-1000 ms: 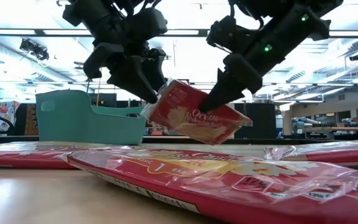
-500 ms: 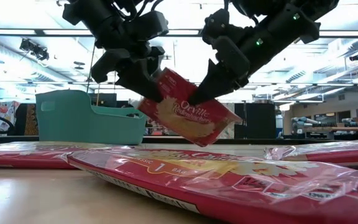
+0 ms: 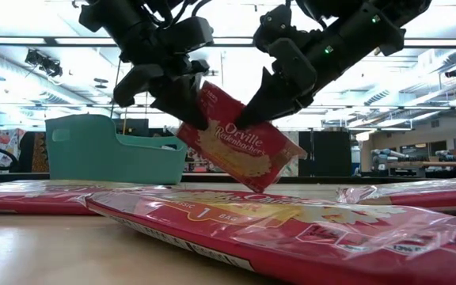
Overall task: Sort popcorn bags into baskets
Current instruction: Put the red popcorn bag into the green bin
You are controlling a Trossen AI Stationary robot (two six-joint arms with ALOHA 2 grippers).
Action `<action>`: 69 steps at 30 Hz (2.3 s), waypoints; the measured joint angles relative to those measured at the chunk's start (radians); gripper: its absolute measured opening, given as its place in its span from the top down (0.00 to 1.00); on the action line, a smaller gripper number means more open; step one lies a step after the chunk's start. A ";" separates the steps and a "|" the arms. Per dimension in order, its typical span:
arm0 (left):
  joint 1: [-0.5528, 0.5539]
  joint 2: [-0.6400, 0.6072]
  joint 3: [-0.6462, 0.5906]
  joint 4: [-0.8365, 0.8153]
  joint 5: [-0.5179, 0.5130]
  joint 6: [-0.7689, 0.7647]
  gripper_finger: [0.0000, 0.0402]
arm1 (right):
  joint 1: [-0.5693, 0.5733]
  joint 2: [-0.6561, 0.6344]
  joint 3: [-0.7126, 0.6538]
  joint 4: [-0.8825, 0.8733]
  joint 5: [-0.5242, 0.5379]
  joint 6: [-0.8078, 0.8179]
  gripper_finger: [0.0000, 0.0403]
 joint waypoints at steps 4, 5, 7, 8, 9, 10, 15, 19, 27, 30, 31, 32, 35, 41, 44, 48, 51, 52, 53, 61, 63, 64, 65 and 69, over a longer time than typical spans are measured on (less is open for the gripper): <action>0.002 0.000 0.000 -0.002 0.000 -0.025 0.89 | 0.000 -0.040 0.000 -0.033 0.000 -0.011 0.68; 0.004 -0.001 0.000 -0.002 0.000 -0.037 0.90 | 0.000 -0.058 0.000 -0.045 -0.001 -0.015 0.66; 0.010 -0.002 0.000 -0.007 0.000 -0.066 0.90 | 0.000 -0.101 0.000 -0.078 0.003 -0.020 0.63; 0.015 -0.002 0.001 -0.013 0.001 -0.082 0.90 | 0.000 -0.126 0.000 -0.099 0.011 -0.026 0.62; 0.021 -0.008 0.001 -0.024 0.001 -0.095 0.90 | 0.000 -0.151 0.000 -0.123 0.026 -0.033 0.61; 0.027 -0.015 0.001 -0.040 0.000 -0.114 0.90 | 0.000 -0.177 0.000 -0.142 0.047 -0.040 0.60; 0.072 -0.082 0.001 -0.081 0.001 -0.223 0.91 | 0.000 -0.292 -0.008 -0.270 0.158 -0.064 0.59; 0.103 -0.168 0.001 -0.116 0.001 -0.305 0.91 | -0.003 -0.375 -0.080 -0.250 0.220 -0.097 0.60; 0.118 -0.280 0.001 -0.162 -0.093 -0.428 0.91 | -0.060 -0.539 -0.254 -0.031 0.244 -0.214 0.60; 0.109 -0.328 -0.029 -0.168 -0.142 -0.458 0.91 | -0.086 -0.577 -0.309 0.112 0.244 -0.265 0.60; 0.105 -0.347 -0.050 -0.140 -0.154 -0.474 0.91 | -0.093 -0.589 -0.330 0.150 0.241 -0.280 0.60; 0.099 -0.365 -0.075 -0.138 -0.167 -0.491 0.91 | -0.101 -0.593 -0.350 0.197 0.235 -0.291 0.60; 0.087 -0.418 -0.150 -0.132 -0.193 -0.556 0.91 | -0.124 -0.603 -0.408 0.310 0.181 -0.309 0.60; 0.065 -0.521 -0.245 -0.097 -0.284 -0.667 0.91 | -0.163 -0.570 -0.462 0.414 0.090 -0.296 0.60; 0.045 -0.569 -0.280 -0.091 -0.343 -0.702 0.91 | -0.177 -0.563 -0.461 0.428 0.080 -0.308 0.60; 0.027 -0.627 -0.321 -0.121 -0.413 -0.780 0.91 | -0.189 -0.567 -0.461 0.459 0.076 -0.344 0.60; 0.016 -0.661 -0.349 -0.126 -0.486 -0.822 0.91 | -0.195 -0.572 -0.461 0.473 0.058 -0.362 0.60; 0.017 -0.674 -0.358 -0.121 -0.506 -0.829 0.91 | -0.196 -0.570 -0.460 0.486 0.046 -0.364 0.60; 0.018 -0.682 -0.365 -0.140 -0.521 -0.845 0.91 | -0.199 -0.571 -0.460 0.483 0.039 -0.367 0.60; 0.030 -0.713 -0.431 -0.173 -0.591 -0.942 0.91 | -0.215 -0.569 -0.460 0.481 0.014 -0.382 0.60; 0.036 -0.719 -0.451 -0.168 -0.599 -0.966 0.91 | -0.217 -0.569 -0.460 0.483 -0.005 -0.382 0.60; 0.040 -0.724 -0.463 -0.166 -0.602 -0.978 0.91 | -0.217 -0.569 -0.460 0.486 -0.014 -0.382 0.60; 0.046 -0.729 -0.474 -0.164 -0.605 -0.984 0.91 | -0.217 -0.569 -0.460 0.486 -0.022 -0.383 0.60; 0.076 -0.738 -0.515 -0.095 -0.602 -1.006 0.91 | -0.217 -0.569 -0.460 0.487 -0.031 -0.382 0.60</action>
